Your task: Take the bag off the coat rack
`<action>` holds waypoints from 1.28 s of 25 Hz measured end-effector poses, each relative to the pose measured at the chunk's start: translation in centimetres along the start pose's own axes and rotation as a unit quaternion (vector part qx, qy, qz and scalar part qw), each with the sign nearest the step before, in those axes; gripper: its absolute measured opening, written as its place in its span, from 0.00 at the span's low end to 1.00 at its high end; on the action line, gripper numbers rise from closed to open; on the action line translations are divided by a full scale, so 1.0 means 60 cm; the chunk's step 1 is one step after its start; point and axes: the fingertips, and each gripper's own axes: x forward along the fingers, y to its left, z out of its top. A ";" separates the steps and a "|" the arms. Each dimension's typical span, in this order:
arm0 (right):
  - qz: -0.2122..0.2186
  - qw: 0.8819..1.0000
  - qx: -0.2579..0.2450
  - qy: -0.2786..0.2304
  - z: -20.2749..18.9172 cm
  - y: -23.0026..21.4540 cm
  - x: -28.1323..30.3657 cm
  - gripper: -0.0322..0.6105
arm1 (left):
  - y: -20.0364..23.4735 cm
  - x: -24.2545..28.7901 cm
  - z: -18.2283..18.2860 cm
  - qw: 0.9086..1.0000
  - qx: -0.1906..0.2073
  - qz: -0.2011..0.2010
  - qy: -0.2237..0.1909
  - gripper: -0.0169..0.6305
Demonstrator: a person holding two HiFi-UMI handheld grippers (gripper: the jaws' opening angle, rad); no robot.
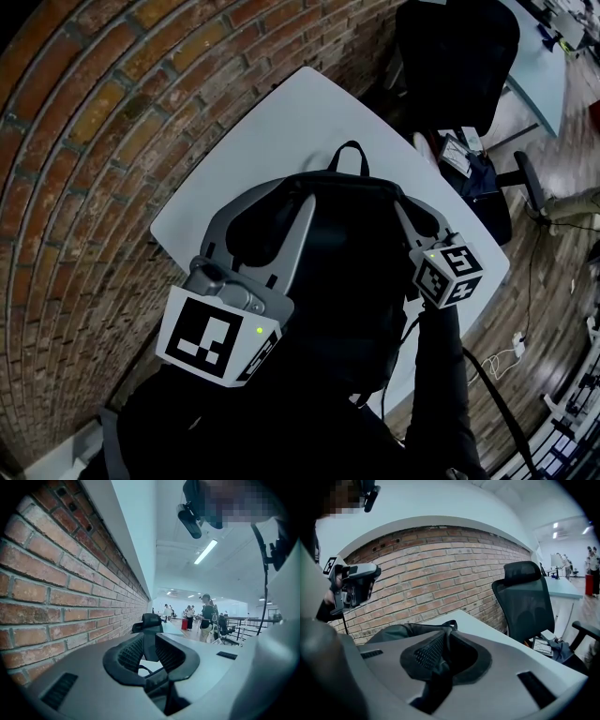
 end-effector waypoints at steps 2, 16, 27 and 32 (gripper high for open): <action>-0.001 1.000 0.000 0.002 -0.004 -0.004 0.003 0.11 | 0.001 0.000 -0.001 1.000 -0.001 0.001 0.001 0.13; -0.057 0.998 -0.016 -0.008 0.003 -0.031 -0.007 0.15 | -0.009 -0.022 0.007 1.000 0.000 0.002 -0.006 0.13; -0.080 0.992 -0.046 -0.083 0.086 0.022 -0.124 0.15 | -0.081 -0.047 0.003 1.000 0.010 -0.015 -0.009 0.13; -0.061 0.989 -0.061 -0.123 0.130 0.109 -0.216 0.15 | -0.156 -0.067 0.015 0.999 0.016 -0.034 -0.022 0.13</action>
